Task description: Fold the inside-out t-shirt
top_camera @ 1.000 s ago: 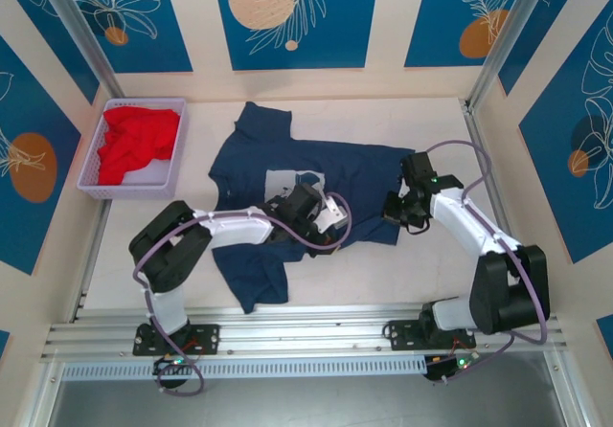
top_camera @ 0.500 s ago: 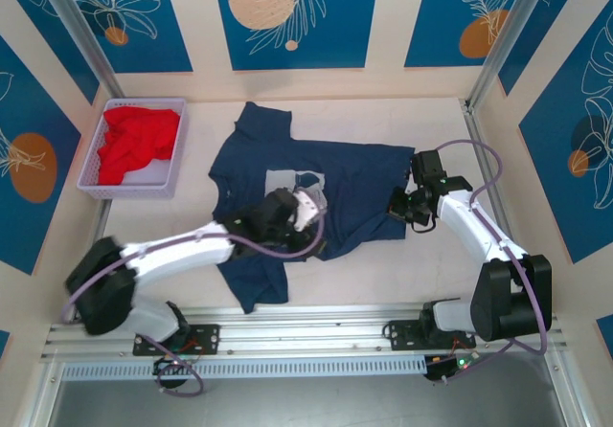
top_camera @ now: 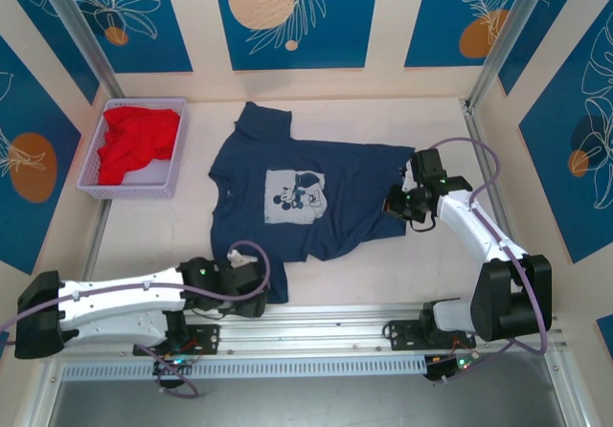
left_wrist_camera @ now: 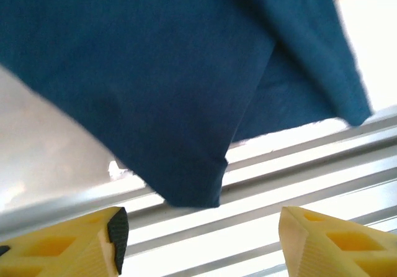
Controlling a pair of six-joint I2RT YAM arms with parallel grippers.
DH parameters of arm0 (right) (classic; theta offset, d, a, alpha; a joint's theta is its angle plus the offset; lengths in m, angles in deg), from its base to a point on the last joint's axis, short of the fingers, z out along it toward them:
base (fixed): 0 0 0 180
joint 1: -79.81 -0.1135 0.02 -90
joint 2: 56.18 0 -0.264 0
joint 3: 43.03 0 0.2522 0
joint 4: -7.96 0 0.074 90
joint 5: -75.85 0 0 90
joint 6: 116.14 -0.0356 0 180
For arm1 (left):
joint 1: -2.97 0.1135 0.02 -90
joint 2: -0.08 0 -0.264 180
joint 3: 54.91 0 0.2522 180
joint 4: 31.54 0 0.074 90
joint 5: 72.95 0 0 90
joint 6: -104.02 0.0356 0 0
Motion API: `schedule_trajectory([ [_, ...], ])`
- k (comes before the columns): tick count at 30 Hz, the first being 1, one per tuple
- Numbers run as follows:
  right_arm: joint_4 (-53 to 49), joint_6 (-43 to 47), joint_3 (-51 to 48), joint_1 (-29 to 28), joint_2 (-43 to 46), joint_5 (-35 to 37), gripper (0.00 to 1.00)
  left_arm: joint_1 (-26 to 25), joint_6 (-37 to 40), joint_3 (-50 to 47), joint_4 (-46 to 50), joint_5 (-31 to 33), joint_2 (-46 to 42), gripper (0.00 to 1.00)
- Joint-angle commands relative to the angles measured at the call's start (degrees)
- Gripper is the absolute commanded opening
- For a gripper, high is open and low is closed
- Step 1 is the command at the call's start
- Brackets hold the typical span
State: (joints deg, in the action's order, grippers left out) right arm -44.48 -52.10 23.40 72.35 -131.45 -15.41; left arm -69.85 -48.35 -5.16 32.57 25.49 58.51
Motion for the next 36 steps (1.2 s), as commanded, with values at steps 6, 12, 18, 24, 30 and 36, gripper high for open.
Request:
schedule_trajectory([
  [6, 0.27, 1.17, -0.45, 0.23, 0.76, -3.37, 0.00, -1.65, -3.07, -1.52, -4.61, 3.62, 6.65, 0.64],
  [12, 0.23, 1.28, -0.48, 0.19, 0.27, -3.33, 0.00, 0.21, 1.23, -2.12, -11.32, 2.79, 9.99, 0.54],
  [18, -0.08, 1.30, -0.73, 0.24, 0.36, -2.91, 0.00, 0.40, -0.44, -1.34, -8.75, 3.22, 13.95, 0.54],
  [24, -0.26, 1.43, -0.63, 0.22, 0.20, -2.89, 0.00, 0.39, -0.29, -1.70, -6.44, 4.06, 13.40, 0.52],
  [30, -0.14, 1.52, -0.61, 0.16, -0.50, -3.05, 0.00, 0.21, -0.20, -2.59, -5.11, 2.99, 11.15, 0.41],
  [36, -0.27, 1.48, -0.37, 0.23, -0.32, -2.52, 0.00, 0.35, 0.14, -3.49, -4.05, 3.42, 8.73, 0.20],
])
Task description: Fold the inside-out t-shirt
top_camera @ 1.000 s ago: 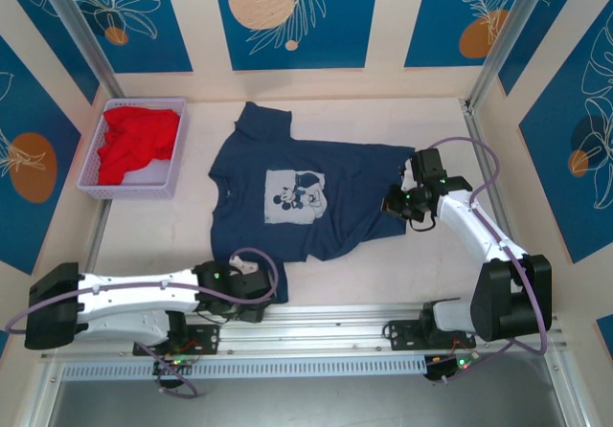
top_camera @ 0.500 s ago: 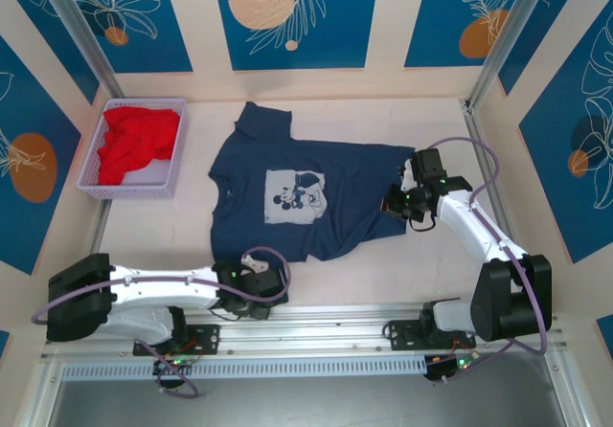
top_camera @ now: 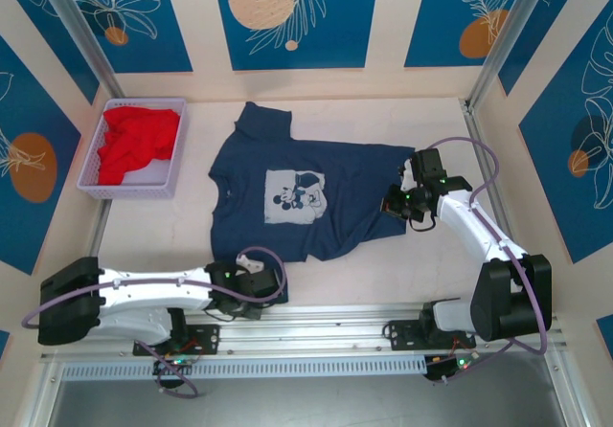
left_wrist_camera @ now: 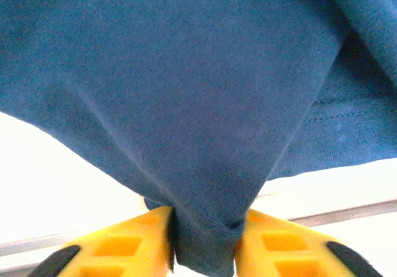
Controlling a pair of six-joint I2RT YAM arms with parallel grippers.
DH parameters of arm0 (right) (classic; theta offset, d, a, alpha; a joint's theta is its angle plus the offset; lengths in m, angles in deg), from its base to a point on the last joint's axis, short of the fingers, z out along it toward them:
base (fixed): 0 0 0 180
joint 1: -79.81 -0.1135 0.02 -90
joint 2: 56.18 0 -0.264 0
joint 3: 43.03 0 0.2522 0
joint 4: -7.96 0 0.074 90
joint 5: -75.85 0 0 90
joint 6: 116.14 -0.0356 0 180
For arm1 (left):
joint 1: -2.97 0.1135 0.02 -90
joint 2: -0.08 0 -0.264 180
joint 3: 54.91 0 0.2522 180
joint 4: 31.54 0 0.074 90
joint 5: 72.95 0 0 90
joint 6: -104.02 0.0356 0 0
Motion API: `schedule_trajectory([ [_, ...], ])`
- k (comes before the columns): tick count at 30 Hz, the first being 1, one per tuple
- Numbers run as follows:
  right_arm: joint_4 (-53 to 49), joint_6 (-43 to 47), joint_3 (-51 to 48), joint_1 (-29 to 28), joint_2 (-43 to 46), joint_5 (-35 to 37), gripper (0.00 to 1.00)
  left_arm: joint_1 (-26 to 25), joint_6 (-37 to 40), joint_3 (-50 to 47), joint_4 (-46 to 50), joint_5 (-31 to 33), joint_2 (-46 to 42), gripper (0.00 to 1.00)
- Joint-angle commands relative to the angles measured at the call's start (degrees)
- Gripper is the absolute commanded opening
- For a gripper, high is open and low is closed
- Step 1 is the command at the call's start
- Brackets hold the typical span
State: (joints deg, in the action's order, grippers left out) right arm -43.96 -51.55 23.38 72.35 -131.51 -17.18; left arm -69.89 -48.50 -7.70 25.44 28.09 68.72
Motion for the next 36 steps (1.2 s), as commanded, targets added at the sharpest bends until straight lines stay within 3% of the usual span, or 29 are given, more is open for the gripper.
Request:
schedule_trajectory([
  [1, -0.87, 0.84, -0.26, 0.25, -0.10, -0.44, 0.00, 0.60, 0.68, -1.00, 3.66, 1.44, -2.28, 0.14],
  [4, -0.78, 0.48, 0.04, 0.37, 1.28, 1.05, 0.00, 2.62, 2.49, -1.02, 4.56, 2.01, -7.13, 0.00],
  [8, 0.55, -0.99, 1.78, 1.84, 5.74, 3.56, 0.00, 9.89, 10.04, 5.56, 7.05, 5.61, -20.34, 0.00],
  [11, 4.73, -2.91, 3.31, 3.90, 10.37, 4.84, 0.00, 19.75, 19.54, 13.18, 3.75, 5.49, -28.45, 0.00],
  [13, 8.66, -3.94, 4.50, 4.91, 11.45, 3.30, 0.00, 25.77, 25.98, 19.79, 2.52, 8.17, -28.92, 0.00],
  [16, 5.92, -2.90, 12.16, 5.05, 8.30, 1.93, 0.00, 30.72, 33.19, 28.99, 0.14, 13.33, -25.95, 0.00],
  [23, 1.22, 1.71, 25.97, 5.37, 14.62, 5.20, 0.00, 31.90, 45.88, 54.09, -0.44, 18.28, -19.81, 0.00],
  [28, -0.60, 3.56, 33.51, 5.28, 23.39, 7.27, 0.00, 31.90, 52.88, 70.17, 0.45, 16.58, -15.95, 0.00],
  [36, -6.26, 5.93, 48.33, 5.28, 28.47, 9.34, 0.00, 31.90, 62.97, 94.07, 2.22, 14.02, -8.52, 0.00],
])
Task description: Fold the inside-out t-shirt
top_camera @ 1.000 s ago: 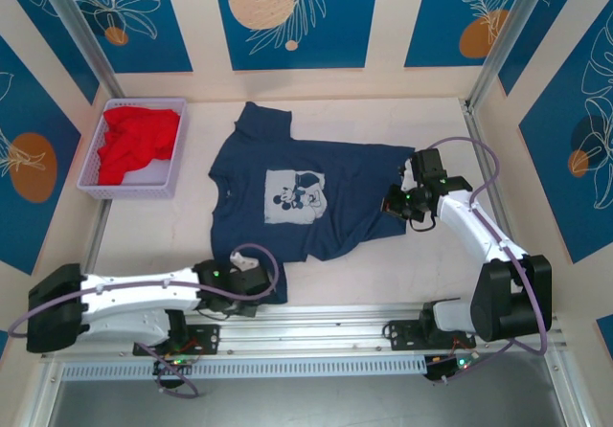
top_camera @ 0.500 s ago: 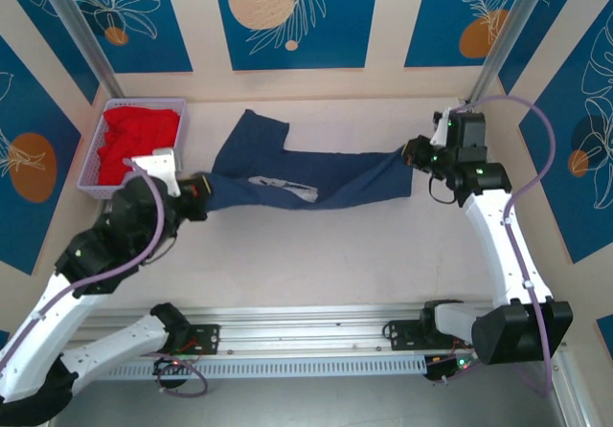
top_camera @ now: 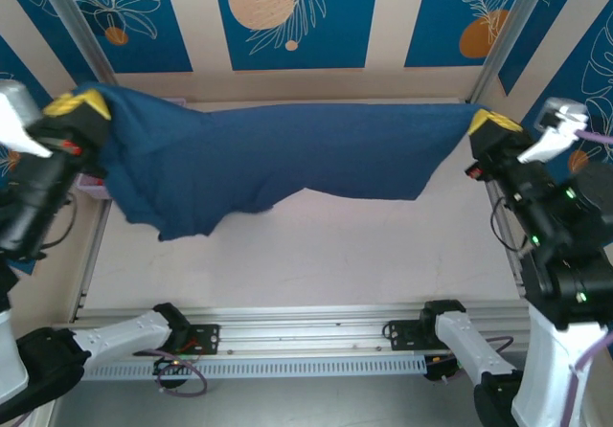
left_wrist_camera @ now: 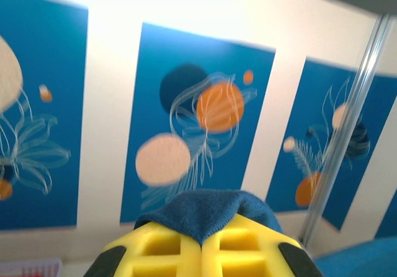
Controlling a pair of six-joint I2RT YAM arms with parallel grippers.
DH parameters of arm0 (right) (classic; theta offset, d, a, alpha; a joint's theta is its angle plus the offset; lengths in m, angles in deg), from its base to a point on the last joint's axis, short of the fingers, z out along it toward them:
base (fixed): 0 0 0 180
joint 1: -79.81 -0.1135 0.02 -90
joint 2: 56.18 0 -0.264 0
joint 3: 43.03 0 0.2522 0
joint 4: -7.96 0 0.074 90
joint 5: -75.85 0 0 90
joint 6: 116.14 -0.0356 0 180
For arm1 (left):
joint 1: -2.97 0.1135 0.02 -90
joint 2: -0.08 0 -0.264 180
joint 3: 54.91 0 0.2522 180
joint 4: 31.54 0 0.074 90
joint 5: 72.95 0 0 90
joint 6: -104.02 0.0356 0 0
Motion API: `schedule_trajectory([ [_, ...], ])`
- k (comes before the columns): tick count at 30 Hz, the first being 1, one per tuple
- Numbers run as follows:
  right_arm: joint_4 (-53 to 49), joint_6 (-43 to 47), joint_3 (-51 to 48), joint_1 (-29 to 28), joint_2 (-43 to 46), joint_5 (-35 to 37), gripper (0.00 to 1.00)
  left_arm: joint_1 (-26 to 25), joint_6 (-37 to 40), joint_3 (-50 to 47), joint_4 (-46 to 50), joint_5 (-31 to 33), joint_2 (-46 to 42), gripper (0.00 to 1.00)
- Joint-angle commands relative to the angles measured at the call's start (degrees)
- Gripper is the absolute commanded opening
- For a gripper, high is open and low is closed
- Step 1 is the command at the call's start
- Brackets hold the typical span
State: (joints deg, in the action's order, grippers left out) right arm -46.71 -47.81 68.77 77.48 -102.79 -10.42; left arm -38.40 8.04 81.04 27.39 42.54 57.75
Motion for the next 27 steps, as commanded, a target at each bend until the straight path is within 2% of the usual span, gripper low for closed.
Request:
schedule_trajectory([
  [1, -4.06, 2.35, 4.63, 0.16, -0.27, 2.69, 0.00, 0.41, 7.51, 8.17, 0.72, -0.27, 3.75, 0.00],
  [4, -4.64, 3.18, 8.18, 0.23, -0.39, 3.40, 0.00, 0.41, 10.59, 13.47, 0.40, 0.34, 6.53, 0.00],
  [10, -3.69, 5.64, 11.13, 0.20, -3.19, 5.86, 0.00, 0.23, 19.13, 23.06, -0.97, 9.75, 16.92, 0.00],
  [13, -1.51, 6.90, 9.23, 0.16, -6.03, 7.34, 0.00, 0.93, 22.13, 24.17, -2.36, 12.28, 22.17, 0.00],
  [15, 1.32, 7.94, 6.00, 0.15, -8.25, 8.65, 0.00, 6.38, 19.39, 23.61, -0.95, 9.15, 25.65, 0.00],
  [18, 6.13, 9.41, 0.90, 0.14, -12.73, 10.36, 0.00, 18.96, 9.13, 18.94, 1.20, -3.07, 30.64, 0.00],
  [21, 13.49, 10.94, -4.78, 0.24, -20.98, 12.53, 0.00, 25.09, 4.63, 8.12, -5.62, -10.16, 35.73, 0.00],
  [23, 19.18, 11.64, -7.01, 0.36, -28.91, 14.09, 0.00, 27.36, 2.37, 6.54, -8.57, -13.84, 42.91, 0.00],
  [25, 25.01, 11.49, -6.55, 0.71, -39.55, 15.58, 0.01, 28.58, 1.19, 10.28, -10.47, -16.11, 54.09, 0.02],
  [27, 26.42, 10.34, 0.52, 1.36, -53.64, 17.72, 0.13, 29.40, -0.70, 25.04, -7.38, -20.45, 70.34, 0.23],
])
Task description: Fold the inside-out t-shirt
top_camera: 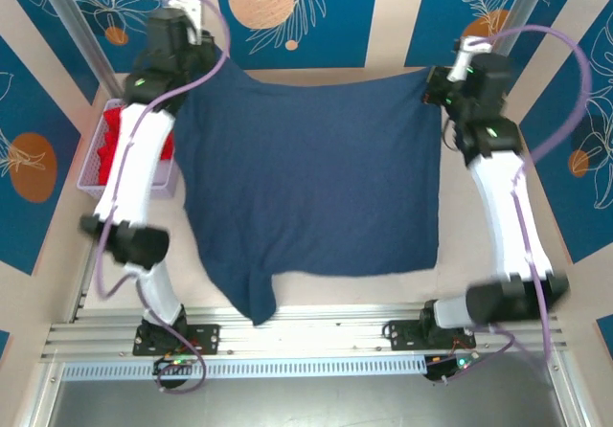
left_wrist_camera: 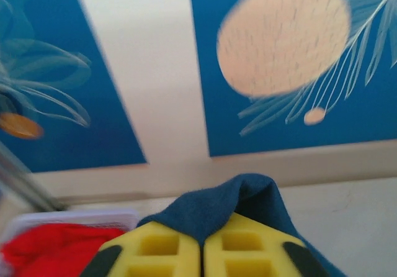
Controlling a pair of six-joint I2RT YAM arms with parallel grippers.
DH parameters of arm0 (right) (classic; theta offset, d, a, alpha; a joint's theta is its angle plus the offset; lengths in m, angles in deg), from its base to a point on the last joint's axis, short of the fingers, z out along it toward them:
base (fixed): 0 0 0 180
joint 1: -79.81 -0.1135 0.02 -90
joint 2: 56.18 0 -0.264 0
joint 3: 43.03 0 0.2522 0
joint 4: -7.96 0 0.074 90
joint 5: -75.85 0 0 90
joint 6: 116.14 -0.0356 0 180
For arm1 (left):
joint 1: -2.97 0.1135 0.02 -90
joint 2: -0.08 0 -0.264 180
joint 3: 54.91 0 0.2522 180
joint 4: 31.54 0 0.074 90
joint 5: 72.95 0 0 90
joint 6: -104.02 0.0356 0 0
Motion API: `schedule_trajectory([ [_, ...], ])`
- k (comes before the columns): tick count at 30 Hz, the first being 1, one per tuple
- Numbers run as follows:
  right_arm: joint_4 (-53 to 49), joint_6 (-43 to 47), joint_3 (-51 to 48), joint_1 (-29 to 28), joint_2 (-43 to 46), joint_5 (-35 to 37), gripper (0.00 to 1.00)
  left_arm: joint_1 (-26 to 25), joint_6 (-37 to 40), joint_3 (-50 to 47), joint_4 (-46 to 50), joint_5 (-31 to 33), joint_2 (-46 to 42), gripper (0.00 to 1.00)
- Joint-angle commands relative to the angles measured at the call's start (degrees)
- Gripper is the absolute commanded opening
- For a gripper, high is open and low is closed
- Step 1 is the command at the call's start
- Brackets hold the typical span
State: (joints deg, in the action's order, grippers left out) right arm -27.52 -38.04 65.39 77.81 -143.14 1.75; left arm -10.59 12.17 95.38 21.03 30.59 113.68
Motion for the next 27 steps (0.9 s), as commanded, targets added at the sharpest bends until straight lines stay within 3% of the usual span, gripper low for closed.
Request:
schedule_trajectory([
  [1, 5.42, 0.00, 8.69, 1.40, -19.36, 5.41, 0.21, 1.61, -5.59, 21.07, 1.49, -9.76, 22.71, 0.30],
  [3, -2.21, -1.99, 21.80, 1.77, -31.74, 5.18, 0.31, 2.02, -8.81, 39.62, 3.11, -13.43, 38.01, 0.51],
  [5, -9.12, -2.60, 30.27, 1.44, -38.55, 3.50, 0.37, 2.70, -12.48, 37.81, 0.05, -16.01, 40.58, 0.61],
  [6, -11.84, -2.50, 32.12, 1.06, -40.02, 2.51, 0.40, 2.80, -13.12, 32.16, -1.63, -16.86, 38.30, 0.69],
  [8, -15.33, -2.93, 30.43, 0.14, -39.35, -0.15, 0.43, 2.83, -13.49, 18.37, -5.26, -17.81, 31.58, 0.73],
  [14, -14.13, -9.74, 1.15, -4.42, -23.19, -14.20, 0.44, 2.34, -17.56, -13.96, -7.17, -22.44, 10.71, 0.78],
  [17, -11.96, -13.60, -11.88, -5.77, -16.98, -20.44, 0.44, 1.73, -21.44, -37.58, -15.43, -23.93, -3.31, 0.79],
  [20, -11.34, -14.60, -18.90, -5.75, -14.41, -21.35, 0.44, 1.50, -24.91, -57.03, -22.39, -25.78, -15.06, 0.79],
  [23, -14.28, -13.70, -20.74, -4.68, -14.19, -20.49, 0.44, 1.44, -24.33, -68.75, -22.27, -24.53, -23.59, 0.80],
  [27, -16.17, -14.14, -26.81, -3.96, -9.12, -19.91, 0.43, 1.07, -23.03, -76.12, -16.18, -26.53, -31.30, 0.80],
])
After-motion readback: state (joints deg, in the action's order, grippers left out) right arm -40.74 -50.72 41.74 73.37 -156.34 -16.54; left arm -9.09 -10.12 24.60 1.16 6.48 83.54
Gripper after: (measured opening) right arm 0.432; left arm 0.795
